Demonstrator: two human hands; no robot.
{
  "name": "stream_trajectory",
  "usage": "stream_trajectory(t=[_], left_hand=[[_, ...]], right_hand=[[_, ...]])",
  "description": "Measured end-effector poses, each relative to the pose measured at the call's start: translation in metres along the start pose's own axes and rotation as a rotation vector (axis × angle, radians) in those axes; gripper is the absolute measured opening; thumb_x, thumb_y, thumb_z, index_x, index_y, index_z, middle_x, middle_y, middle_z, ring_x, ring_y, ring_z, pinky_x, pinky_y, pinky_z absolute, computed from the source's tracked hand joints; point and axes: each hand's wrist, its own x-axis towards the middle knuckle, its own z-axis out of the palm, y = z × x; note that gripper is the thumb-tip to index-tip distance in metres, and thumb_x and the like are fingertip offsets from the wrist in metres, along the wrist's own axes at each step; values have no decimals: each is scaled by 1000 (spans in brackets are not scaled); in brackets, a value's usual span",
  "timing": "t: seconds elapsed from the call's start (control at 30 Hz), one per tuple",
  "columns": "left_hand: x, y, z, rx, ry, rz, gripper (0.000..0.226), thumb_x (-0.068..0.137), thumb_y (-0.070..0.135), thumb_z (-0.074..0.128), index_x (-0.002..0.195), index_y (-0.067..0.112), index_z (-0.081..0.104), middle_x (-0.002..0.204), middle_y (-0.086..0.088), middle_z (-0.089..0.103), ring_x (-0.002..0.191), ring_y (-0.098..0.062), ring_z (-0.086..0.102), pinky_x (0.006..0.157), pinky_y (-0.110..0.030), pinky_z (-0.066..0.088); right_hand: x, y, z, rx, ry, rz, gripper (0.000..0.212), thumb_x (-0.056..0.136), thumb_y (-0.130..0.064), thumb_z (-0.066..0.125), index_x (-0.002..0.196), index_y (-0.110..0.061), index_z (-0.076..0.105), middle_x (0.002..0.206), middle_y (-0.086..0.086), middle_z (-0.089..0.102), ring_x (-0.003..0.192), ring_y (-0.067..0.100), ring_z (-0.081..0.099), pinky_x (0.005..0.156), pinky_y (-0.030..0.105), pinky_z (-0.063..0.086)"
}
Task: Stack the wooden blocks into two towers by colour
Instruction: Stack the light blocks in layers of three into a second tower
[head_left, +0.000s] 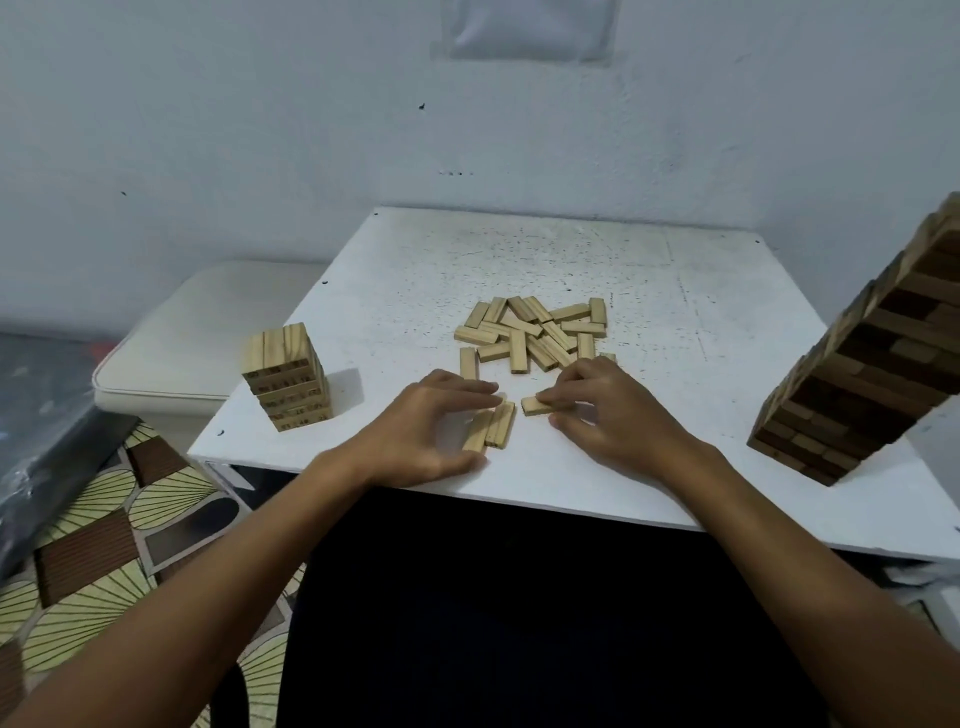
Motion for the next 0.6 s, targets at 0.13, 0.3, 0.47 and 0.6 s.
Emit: stream_trajectory(t=[0.13,0.3,0.47,0.6], left_hand=[[9,2,0,-38,1,-38,66,69,40,84,129,24,62,128,6,62,117,-4,54,97,-17,41],[12,8,5,-43,24,-70,64,69,34,86,127,27,62,120,11,62,106,2,53,87,-6,35],[10,10,10,-113,74,-78,59,65,27,89,120,24,66,117,12,65,106,4,55,85,-3,34],[9,11,11,-51,98,-67,64,63,44,84,121,28,64,111,22,58,106,-3,52,91,-14,39]], right_hand=[[-5,-11,2,24,-18,3,28,89,-27,67,116,-20,71,86,-9,54,86,7,50,76,36,49],[-8,-26,2,140,-103,38,31,86,-27,70,114,-17,71,86,-9,58,90,9,55,82,33,48],[-7,-22,-3,223,-132,65,38,80,-25,76,117,-28,69,109,-12,58,104,2,51,83,18,40],[-4,-18,-6,226,-166,106,46,75,-27,80,120,-29,67,121,-18,58,120,6,45,99,32,41]])
